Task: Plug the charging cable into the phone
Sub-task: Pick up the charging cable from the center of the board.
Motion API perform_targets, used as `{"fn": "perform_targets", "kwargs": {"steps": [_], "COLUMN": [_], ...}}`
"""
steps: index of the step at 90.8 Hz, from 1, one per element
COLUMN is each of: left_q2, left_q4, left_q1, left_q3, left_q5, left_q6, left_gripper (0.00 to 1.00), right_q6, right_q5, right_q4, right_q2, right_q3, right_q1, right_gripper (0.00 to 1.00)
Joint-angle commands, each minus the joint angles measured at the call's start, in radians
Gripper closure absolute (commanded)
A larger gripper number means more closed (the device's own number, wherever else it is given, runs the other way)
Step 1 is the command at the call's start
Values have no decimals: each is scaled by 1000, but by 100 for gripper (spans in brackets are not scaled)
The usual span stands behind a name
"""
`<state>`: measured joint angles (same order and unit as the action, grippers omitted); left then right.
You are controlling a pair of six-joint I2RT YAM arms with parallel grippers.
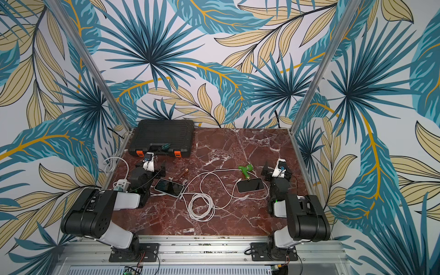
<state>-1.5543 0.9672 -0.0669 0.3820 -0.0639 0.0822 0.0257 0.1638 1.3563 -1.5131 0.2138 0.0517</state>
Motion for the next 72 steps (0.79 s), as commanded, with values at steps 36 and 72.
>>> {"fn": "perform_targets", "kwargs": {"steps": [36, 72], "left_q2": [610, 531], "left_q4": [-412, -1125], "left_q1": [-36, -159], "left_q3": [-40, 302], "left_q5": [-344, 301], "left_q6": [-334, -355], "left_gripper": [0, 13], "right_q6": [6, 552], "right_q5": [60, -66], "right_q4": [-59, -1252], "right_q2": [60, 305], "right_q3": [6, 482], "right_q1": [-5, -22], "right_gripper": [1, 7]}}
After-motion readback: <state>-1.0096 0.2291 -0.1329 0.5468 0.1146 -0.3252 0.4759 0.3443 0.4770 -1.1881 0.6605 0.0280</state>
